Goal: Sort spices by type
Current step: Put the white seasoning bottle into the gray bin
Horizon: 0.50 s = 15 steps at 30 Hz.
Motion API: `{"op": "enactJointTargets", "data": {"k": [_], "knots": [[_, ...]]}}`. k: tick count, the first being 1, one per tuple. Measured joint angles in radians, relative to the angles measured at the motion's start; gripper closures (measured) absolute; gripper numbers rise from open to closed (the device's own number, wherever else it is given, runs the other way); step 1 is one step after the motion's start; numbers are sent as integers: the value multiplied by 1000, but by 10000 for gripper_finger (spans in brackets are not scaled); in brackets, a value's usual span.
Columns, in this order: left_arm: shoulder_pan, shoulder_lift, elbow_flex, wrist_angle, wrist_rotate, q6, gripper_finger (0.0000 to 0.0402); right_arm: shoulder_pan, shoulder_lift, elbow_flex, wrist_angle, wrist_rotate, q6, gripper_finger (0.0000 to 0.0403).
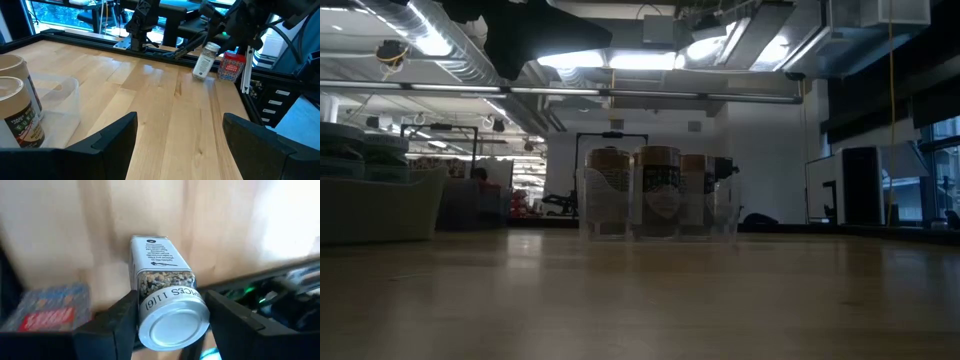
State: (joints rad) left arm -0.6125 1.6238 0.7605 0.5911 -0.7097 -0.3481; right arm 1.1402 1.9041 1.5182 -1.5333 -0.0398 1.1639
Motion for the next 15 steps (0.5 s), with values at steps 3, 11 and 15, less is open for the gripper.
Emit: {"op": "enactJointTargets", "data": {"k": [3,11,15], "knots": [[0,0,0,0,0,0,125,-34,0,11,-7,42,-30,194],[0,0,0,0,0,0,125,-178,-1,12,24,153,-152,194],[0,0,0,0,0,0,125,-265,-2,13,90,208,-254,193]]}}
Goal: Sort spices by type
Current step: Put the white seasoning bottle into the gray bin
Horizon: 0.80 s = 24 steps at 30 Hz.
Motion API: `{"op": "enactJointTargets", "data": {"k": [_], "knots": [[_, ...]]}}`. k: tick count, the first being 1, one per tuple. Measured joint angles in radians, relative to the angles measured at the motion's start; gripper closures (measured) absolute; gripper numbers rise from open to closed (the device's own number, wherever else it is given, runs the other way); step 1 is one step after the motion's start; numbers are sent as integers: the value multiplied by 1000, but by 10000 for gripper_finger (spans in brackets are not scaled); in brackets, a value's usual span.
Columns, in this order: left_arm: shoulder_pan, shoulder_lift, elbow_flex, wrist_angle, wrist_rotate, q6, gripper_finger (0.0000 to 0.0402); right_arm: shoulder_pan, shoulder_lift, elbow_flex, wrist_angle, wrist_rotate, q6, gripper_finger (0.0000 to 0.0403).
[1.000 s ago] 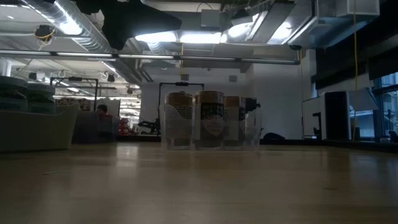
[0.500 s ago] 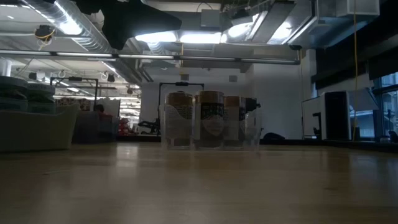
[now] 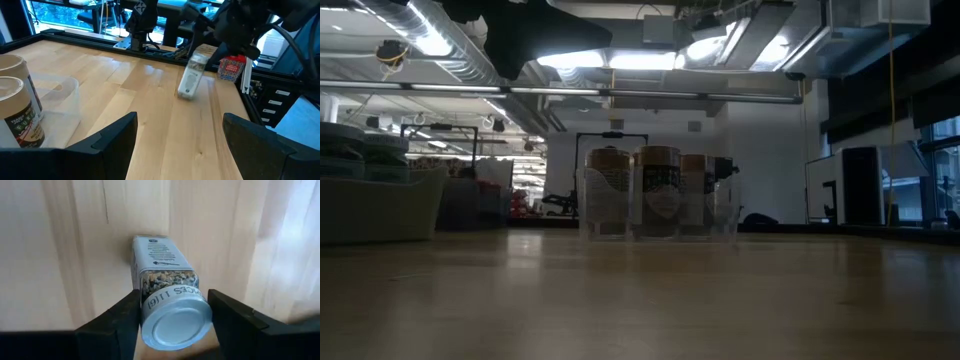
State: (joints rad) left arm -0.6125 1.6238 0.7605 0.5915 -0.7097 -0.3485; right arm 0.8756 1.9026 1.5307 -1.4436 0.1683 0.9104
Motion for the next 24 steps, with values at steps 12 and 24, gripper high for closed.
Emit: {"op": "enactJointTargets", "data": {"k": [12,24], "knots": [[5,0,0,0,0,-3,125,-230,-5,3,196,46,-244,192],[8,0,0,0,0,-3,125,-316,-5,3,317,65,-325,191]]}}
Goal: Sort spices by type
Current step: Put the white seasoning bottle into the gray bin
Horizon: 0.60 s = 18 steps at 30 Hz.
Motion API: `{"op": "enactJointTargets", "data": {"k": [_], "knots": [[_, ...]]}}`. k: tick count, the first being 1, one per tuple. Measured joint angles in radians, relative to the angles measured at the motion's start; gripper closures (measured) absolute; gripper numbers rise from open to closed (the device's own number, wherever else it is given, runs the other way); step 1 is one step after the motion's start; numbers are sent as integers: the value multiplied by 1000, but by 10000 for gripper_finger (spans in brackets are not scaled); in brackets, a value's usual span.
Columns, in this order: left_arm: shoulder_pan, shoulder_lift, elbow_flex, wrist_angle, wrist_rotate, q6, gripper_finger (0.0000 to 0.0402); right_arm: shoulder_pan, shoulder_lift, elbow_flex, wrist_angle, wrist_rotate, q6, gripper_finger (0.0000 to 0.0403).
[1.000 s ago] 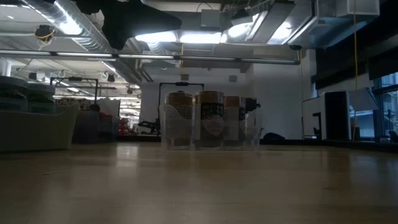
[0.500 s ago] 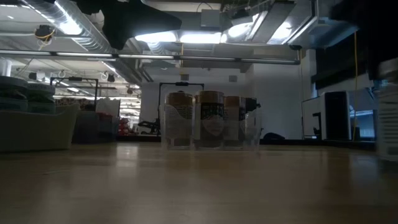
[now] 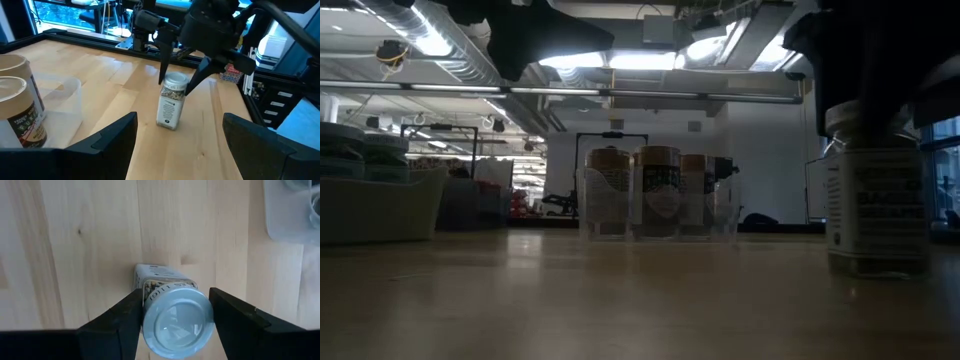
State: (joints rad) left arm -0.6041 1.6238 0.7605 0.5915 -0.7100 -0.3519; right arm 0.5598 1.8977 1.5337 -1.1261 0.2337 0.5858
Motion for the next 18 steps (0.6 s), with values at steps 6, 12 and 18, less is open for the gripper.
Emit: {"op": "enactJointTargets", "data": {"k": [6,12,18], "knots": [[0,0,0,0,0,0,125,3,1,-1,37,20,-10,182],[0,0,0,0,0,1,125,3,5,-2,31,27,15,127],[2,0,0,0,0,1,125,47,5,87,-85,2,11,85]]}}
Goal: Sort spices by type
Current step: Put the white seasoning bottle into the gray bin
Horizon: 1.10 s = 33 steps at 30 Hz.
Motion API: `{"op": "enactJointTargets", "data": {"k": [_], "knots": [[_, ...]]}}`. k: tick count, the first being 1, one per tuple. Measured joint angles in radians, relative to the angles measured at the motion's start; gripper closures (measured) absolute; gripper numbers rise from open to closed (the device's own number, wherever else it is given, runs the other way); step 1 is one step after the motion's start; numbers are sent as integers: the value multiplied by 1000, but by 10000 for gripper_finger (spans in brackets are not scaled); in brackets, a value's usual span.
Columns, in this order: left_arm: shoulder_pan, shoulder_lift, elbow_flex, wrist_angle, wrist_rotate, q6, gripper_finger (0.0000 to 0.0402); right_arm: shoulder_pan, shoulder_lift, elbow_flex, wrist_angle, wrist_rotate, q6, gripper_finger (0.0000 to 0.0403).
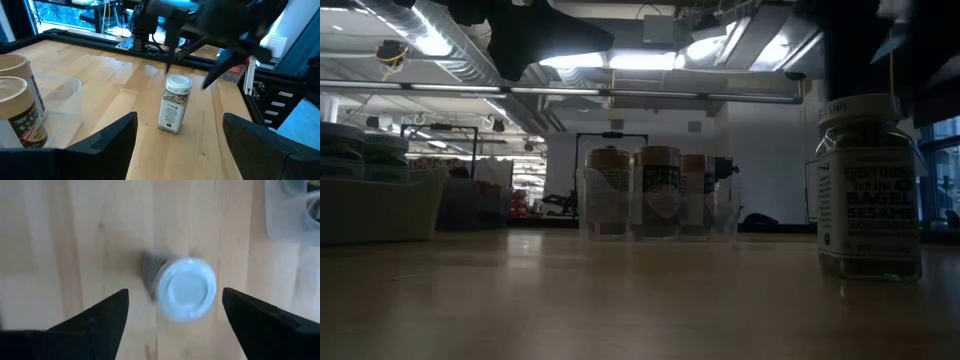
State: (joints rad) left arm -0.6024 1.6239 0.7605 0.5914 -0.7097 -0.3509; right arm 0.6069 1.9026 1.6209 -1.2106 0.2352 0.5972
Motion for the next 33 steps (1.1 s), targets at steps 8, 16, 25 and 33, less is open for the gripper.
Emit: {"op": "enactJointTargets", "data": {"k": [8,16,25,33], "knots": [[1,0,0,-7,0,-8,125,190,-12,113,-209,129,118,73],[17,19,0,2,0,-85,125,392,-122,18,-226,356,415,73],[88,98,42,0,67,-204,125,558,-219,-248,-102,568,713,72],[103,242,269,-23,169,-3,125,592,-251,-593,212,709,859,72]]}}
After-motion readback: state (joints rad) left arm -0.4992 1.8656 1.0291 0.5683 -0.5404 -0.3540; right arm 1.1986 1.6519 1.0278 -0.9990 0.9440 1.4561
